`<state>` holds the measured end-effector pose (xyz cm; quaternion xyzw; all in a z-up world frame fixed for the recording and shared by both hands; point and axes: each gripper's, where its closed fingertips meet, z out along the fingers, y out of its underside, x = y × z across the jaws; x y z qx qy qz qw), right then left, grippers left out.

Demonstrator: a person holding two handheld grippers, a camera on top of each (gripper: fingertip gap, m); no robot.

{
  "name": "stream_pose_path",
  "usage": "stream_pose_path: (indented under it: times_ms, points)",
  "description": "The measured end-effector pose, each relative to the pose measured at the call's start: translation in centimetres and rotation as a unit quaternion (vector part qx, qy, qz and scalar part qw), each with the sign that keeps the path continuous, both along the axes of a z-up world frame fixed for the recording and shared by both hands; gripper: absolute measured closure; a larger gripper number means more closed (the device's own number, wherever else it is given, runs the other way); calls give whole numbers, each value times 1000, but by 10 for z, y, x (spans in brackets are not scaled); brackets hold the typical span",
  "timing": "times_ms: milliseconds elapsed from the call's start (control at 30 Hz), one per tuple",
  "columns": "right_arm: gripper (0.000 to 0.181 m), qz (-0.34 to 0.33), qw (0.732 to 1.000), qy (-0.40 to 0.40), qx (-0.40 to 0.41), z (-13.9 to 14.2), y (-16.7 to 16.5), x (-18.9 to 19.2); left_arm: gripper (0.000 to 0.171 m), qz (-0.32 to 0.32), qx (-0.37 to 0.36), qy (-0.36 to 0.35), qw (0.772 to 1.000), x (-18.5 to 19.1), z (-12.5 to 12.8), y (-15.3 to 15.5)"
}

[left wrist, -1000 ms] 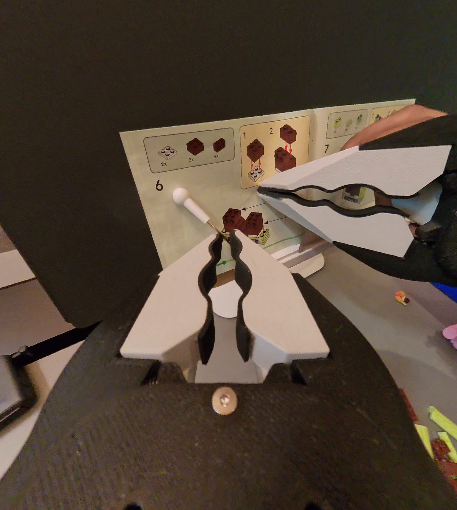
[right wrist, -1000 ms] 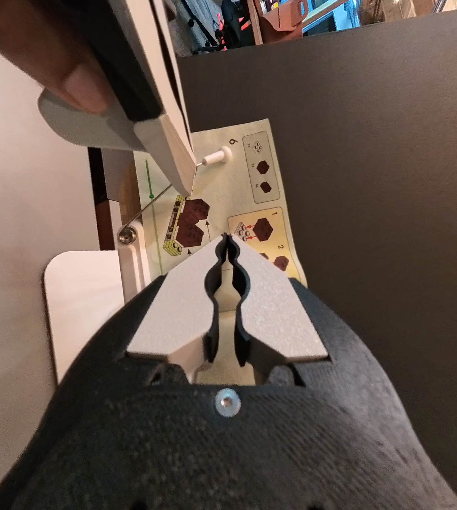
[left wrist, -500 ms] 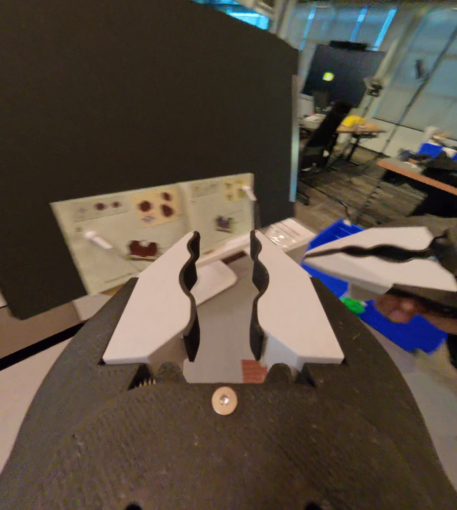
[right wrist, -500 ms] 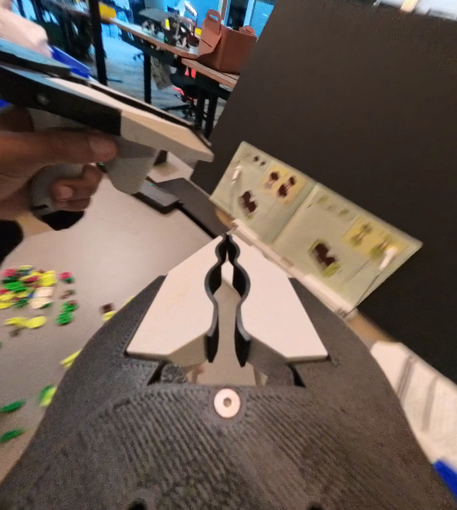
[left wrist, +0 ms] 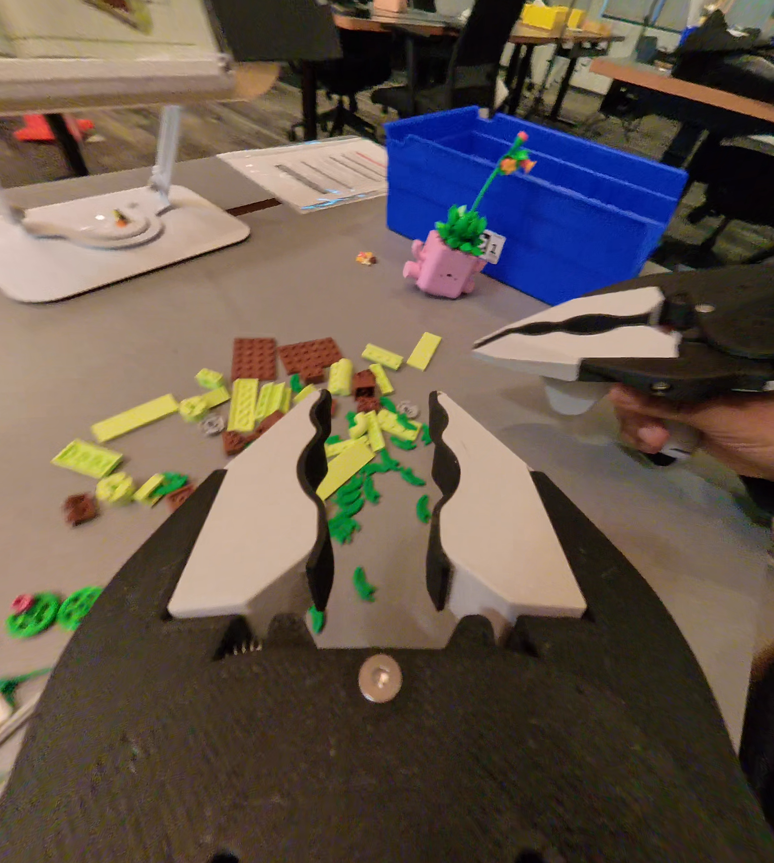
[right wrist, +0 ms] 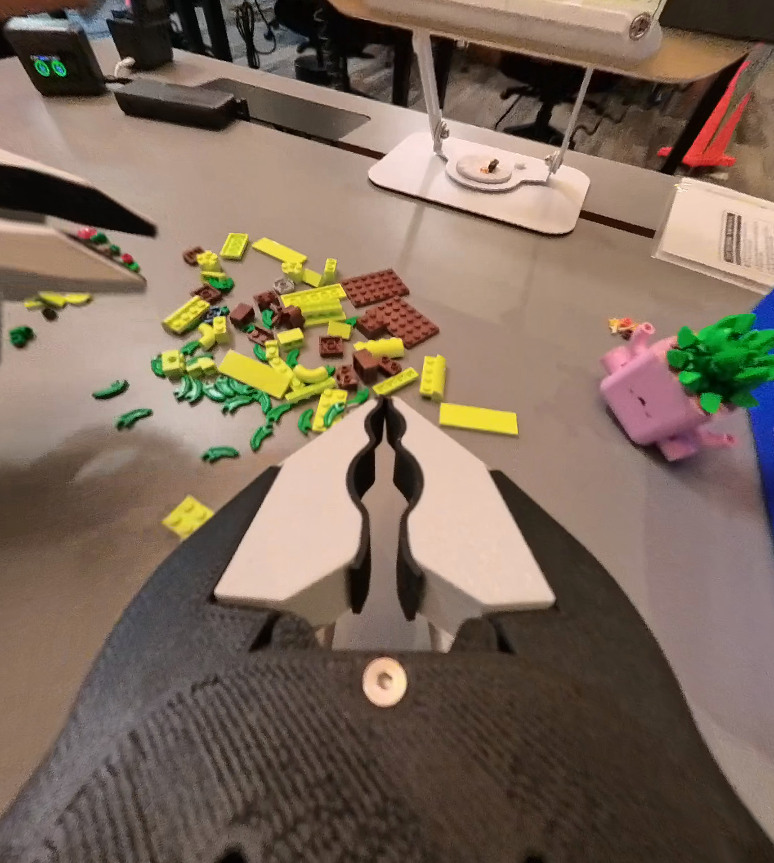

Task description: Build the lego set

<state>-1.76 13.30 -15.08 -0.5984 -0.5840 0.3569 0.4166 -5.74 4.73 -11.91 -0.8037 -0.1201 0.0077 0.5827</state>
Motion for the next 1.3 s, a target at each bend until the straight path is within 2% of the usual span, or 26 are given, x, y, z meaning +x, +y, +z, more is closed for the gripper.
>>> stream_pose_path:
  times_ms: [200, 300, 400, 467, 533, 567, 633, 733, 900, 1000, 1067, 1167, 1300]
  points:
    - [181, 27, 1000, 9, -5, 7, -37, 20, 145, 68, 50, 10, 996, -47, 7, -63]
    - [174, 44, 999, 8, -26, 15, -63, 13, 171, 97, 58, 16, 993, -70, 9, -100]
    - [171, 52, 998, 10, -43, 20, -89, 0, 171, 142, 52, 17, 988, -97, 2, -127]
    - [167, 66, 996, 4, -59, 17, -110, -9, 171, 153, 57, -25, 986, -105, -6, -133]
    - [162, 92, 992, -10, -87, 11, -134, -17, 171, 129, 60, -77, 987, -100, -10, -129]
    - [158, 110, 988, -16, -109, 9, -146, -21, 171, 119, 52, -88, 988, -98, -13, -128]
    - [153, 136, 983, -24, -124, 9, -159, -25, 171, 146, 31, -76, 986, -107, -20, -135]
    - [154, 119, 990, -9, -80, 17, -138, -29, 171, 169, 29, -64, 983, -115, -20, -141]
    - [150, 57, 995, 28, -73, 27, -63, -16, 171, 109, 63, -81, 989, -92, -13, -121]
    - [145, 23, 996, 41, -75, 22, -20, -3, 171, 88, 54, -45, 994, -79, -11, -108]
    - [144, 7, 997, 30, -74, 9, 0, 7, 171, 86, 42, -17, 995, -74, -11, -101]
    - [146, 16, 996, 3, -91, -12, 8, 15, 171, 83, 62, -12, 995, -67, -5, -80]
    - [156, 74, 991, -12, -111, -15, -4, 5, 171, 73, 33, -28, 996, -61, -12, -45]
